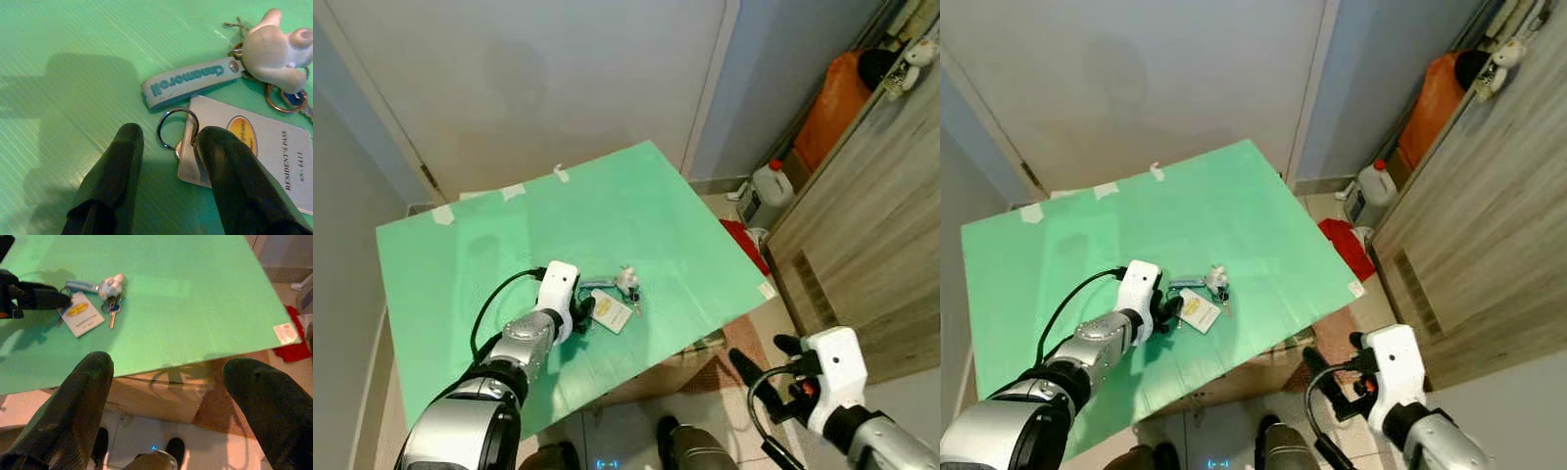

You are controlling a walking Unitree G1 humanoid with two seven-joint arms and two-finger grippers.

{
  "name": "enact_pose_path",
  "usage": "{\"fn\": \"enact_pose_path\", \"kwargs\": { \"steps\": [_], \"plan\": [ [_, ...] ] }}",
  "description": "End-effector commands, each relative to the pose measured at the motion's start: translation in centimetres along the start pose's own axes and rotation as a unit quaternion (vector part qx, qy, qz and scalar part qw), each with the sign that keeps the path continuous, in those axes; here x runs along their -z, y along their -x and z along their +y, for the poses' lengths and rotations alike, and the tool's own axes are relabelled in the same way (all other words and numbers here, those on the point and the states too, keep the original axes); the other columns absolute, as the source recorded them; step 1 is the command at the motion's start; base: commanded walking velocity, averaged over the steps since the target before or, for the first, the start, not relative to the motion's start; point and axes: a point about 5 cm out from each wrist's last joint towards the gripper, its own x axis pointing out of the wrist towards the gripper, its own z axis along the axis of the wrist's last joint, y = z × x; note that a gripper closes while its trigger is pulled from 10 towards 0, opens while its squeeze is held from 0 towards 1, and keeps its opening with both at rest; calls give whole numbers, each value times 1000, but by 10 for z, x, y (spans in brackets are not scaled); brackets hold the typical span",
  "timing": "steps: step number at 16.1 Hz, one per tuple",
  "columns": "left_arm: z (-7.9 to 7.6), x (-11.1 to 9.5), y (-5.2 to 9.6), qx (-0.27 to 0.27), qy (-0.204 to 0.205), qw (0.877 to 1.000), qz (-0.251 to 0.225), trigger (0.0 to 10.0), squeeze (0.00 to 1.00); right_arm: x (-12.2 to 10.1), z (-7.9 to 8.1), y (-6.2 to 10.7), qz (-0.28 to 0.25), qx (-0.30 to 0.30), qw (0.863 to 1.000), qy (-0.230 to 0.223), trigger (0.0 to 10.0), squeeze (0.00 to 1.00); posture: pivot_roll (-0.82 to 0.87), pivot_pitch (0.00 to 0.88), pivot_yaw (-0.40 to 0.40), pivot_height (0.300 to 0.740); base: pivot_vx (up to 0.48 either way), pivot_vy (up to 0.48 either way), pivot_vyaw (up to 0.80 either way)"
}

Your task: Hang keys on a hook

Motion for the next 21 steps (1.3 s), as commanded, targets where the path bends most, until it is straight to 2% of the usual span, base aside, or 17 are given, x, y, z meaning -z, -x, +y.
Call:
{"fn": "enact_pose_path", "kwargs": {
  "steps": [1, 3, 4, 6, 8, 10, 12, 13, 14, 15, 17, 21],
  "plan": [
    [-6, 3, -1, 15, -2, 1000, -3, 0, 0, 5, -2, -4, 6, 6, 1000, -1, 10000, 0, -314, 160, 4, 740, 0, 0, 0],
    [-11, -5, -2, 24, 1, 999, -34, 0, 0, 5, -1, -13, -2, 3, 1000, -3, 10000, 0, -283, 130, 17, 740, 0, 0, 0],
    [-15, -14, -3, 27, 5, 998, -63, 0, 0, 2, -1, -23, -12, -1, 1000, -4, 10000, 0, -254, 105, 24, 740, 0, 0, 0],
    [-24, -39, -4, 56, -5, 990, -132, 0, 0, -8, 1, -53, -38, -17, 999, -8, 10000, 0, -169, 43, 28, 740, 0, 0, 0],
    [-27, -48, -3, 69, -13, 985, -155, 0, 0, -13, 3, -70, -48, -27, 998, -7, 10000, 0, -117, 0, 28, 740, 0, 0, 0],
    [-25, -55, 0, 84, -27, 980, -176, 0, 0, -24, 6, -92, -72, -38, 997, -9, 10000, 0, -65, 0, 23, 740, 0, 0, 0],
    [-22, -56, 2, 81, -57, 980, -171, 0, 0, -31, 10, -106, -84, -47, 995, -7, 10000, 0, -29, 0, 24, 740, 0, 0, 0],
    [-17, -52, 1, 53, -90, 982, -155, 6784, 0, -35, 11, -115, -93, -51, 994, -6, 10000, 0, -13, 0, 21, 740, 0, 0, 0],
    [-14, -51, 1, 44, -82, 984, -154, 6784, 0, -36, 11, -117, -95, -51, 994, -7, 10000, 0, -14, 0, 20, 740, 0, 0, 0],
    [-7, -52, 1, 22, -79, 986, -146, 10000, 1000, -37, 11, -118, -99, -53, 994, -4, 10000, 0, -28, 0, 15, 740, 0, 0, 0],
    [0, -57, 1, 5, -95, 986, -139, 10000, 1000, -33, 7, -111, -97, -54, 994, 3, 10000, 0, -59, 0, 21, 740, 0, 0, 0],
    [8, -63, -1, -30, -90, 988, -124, 10000, 1000, -23, 3, -88, -79, -79, 994, 16, 10000, 0, -154, 0, 38, 740, 0, 0, 0]
  ]
}}
